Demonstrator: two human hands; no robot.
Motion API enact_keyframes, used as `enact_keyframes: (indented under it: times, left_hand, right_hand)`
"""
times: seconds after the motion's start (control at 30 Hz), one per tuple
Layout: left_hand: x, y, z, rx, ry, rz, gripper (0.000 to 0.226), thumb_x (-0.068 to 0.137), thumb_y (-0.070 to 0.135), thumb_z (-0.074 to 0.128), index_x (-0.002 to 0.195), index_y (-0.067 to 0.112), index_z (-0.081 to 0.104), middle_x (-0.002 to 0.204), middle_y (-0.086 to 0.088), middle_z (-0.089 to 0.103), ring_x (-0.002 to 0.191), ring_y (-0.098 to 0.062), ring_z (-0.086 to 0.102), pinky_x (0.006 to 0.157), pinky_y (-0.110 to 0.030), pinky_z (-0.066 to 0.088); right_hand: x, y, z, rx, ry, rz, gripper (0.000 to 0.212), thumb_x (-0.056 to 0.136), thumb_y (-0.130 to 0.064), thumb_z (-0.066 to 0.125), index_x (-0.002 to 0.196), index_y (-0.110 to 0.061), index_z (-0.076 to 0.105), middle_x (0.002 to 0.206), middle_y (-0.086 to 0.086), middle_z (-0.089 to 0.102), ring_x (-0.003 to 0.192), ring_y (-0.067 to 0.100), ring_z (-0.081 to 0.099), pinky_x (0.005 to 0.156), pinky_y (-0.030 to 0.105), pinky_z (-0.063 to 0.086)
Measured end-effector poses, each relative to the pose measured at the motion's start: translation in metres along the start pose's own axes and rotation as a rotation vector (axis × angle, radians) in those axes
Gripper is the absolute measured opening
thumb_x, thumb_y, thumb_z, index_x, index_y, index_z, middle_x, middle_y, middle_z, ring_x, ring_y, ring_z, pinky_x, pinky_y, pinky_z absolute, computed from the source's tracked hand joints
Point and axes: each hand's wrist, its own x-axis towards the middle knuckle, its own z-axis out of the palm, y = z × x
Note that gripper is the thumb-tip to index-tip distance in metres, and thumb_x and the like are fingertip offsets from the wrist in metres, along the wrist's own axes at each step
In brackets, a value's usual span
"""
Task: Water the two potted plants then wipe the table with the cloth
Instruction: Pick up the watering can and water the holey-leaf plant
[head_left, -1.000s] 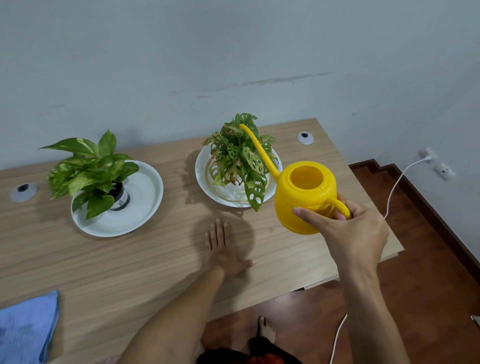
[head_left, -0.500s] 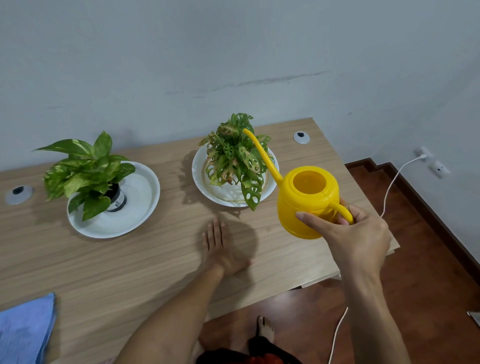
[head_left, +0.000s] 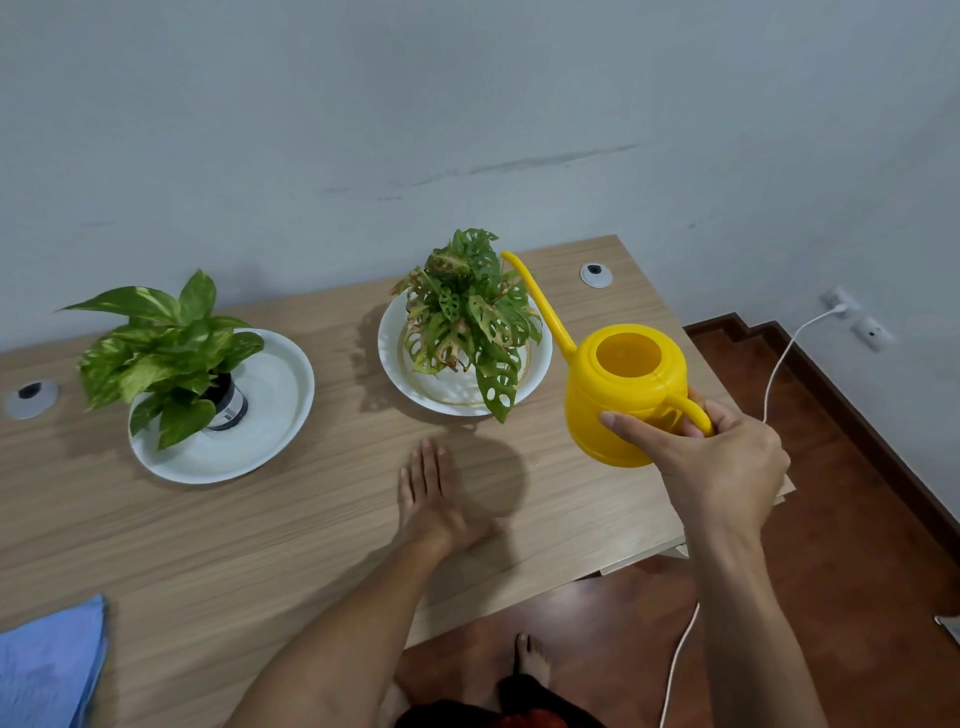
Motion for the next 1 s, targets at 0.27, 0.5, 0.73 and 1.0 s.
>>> enact_keyframes:
  times: [0.27, 0.5, 0.73, 1.0]
  left_hand:
    - [0.002, -0.002, 0.002, 0.009, -0.01, 0.002, 0.145, 0.064, 0.095, 0.044, 0.151, 0.008, -0.033, 0.153, -0.013, -0.048, 0.143, -0.025, -0.043, 0.12, -0.049, -0.023]
    - [0.005, -0.002, 0.002, 0.028, -0.041, 0.008, 0.14, 0.069, 0.088, 0.045, 0.15, 0.006, -0.035, 0.151, -0.015, -0.05, 0.142, -0.029, -0.044, 0.121, -0.051, -0.02]
    - [0.004, -0.005, -0.008, -0.01, -0.068, 0.048, 0.129, 0.082, 0.077, 0.052, 0.153, 0.006, -0.028, 0.157, -0.015, -0.041, 0.148, -0.029, -0.035, 0.122, -0.046, -0.018]
    - [-0.021, -0.056, -0.011, -0.196, 0.271, 0.055, 0.108, 0.09, 0.065, 0.057, 0.159, 0.001, 0.004, 0.167, -0.015, -0.013, 0.156, -0.028, -0.011, 0.117, -0.028, -0.017]
  right_hand:
    - [0.011, -0.002, 0.01, -0.007, -0.02, -0.008, 0.036, 0.046, -0.049, 0.092, 0.059, -0.032, 0.063, 0.056, -0.018, 0.059, 0.067, 0.014, 0.068, 0.074, 0.049, 0.058]
    - [0.01, -0.002, 0.021, -0.008, -0.047, -0.044, 0.039, 0.047, -0.051, 0.091, 0.056, -0.039, 0.055, 0.059, -0.021, 0.06, 0.067, 0.007, 0.066, 0.073, 0.044, 0.059]
    - [0.004, 0.007, 0.027, 0.093, -0.125, 0.028, 0.041, 0.044, -0.047, 0.094, 0.076, -0.031, 0.074, 0.07, -0.011, 0.072, 0.068, 0.0, 0.067, 0.068, 0.034, 0.059]
    - [-0.011, -0.006, 0.049, 0.112, -0.23, -0.008, 0.044, 0.039, -0.05, 0.093, 0.066, -0.023, 0.071, 0.059, -0.005, 0.069, 0.061, 0.01, 0.066, 0.064, 0.042, 0.06]
